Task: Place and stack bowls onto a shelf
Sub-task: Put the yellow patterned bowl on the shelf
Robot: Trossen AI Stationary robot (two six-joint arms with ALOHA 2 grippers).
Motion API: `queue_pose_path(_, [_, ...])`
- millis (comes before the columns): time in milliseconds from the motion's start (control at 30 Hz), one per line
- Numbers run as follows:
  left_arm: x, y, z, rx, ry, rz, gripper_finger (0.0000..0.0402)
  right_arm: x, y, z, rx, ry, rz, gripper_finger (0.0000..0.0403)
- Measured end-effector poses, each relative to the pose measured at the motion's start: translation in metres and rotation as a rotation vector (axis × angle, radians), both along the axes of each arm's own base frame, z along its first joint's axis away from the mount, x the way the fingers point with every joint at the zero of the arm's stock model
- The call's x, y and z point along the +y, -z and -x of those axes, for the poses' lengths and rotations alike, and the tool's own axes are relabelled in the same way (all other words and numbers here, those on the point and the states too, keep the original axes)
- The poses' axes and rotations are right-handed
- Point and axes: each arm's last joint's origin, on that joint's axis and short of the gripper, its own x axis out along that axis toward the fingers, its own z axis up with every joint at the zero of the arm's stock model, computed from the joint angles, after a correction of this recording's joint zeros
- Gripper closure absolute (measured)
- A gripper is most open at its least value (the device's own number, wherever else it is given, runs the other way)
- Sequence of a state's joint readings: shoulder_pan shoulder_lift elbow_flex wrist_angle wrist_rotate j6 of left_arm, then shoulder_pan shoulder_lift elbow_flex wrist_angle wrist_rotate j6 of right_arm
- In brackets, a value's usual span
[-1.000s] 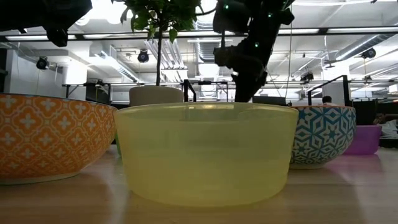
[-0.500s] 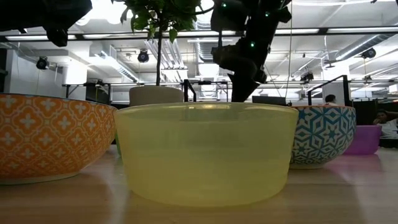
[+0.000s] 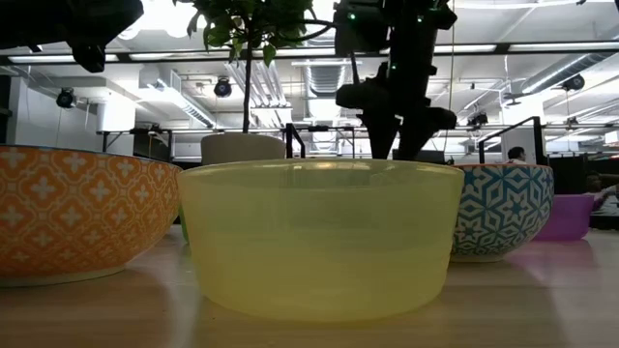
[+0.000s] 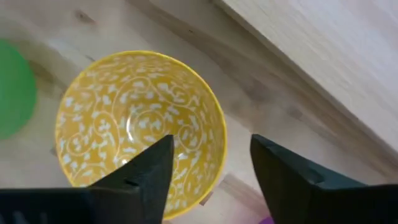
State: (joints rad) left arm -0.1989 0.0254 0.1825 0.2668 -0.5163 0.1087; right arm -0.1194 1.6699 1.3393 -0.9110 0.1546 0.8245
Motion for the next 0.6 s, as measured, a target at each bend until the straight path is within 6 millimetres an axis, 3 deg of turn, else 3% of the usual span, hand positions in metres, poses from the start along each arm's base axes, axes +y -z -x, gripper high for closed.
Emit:
queue_pose_path(267, [0.0, 0.001, 0.0, 0.011, -0.005, -0.014, 0.0364, 0.006, 0.017, 0.006, 0.017, 0.055, -0.017, 0.0167])
queue_pose_path(600, [0.0, 0.001, 0.0, 0.011, -0.005, -0.013, 0.0364, 0.012, 0.046, 0.009, -0.045, 0.114, -0.033, 0.0209])
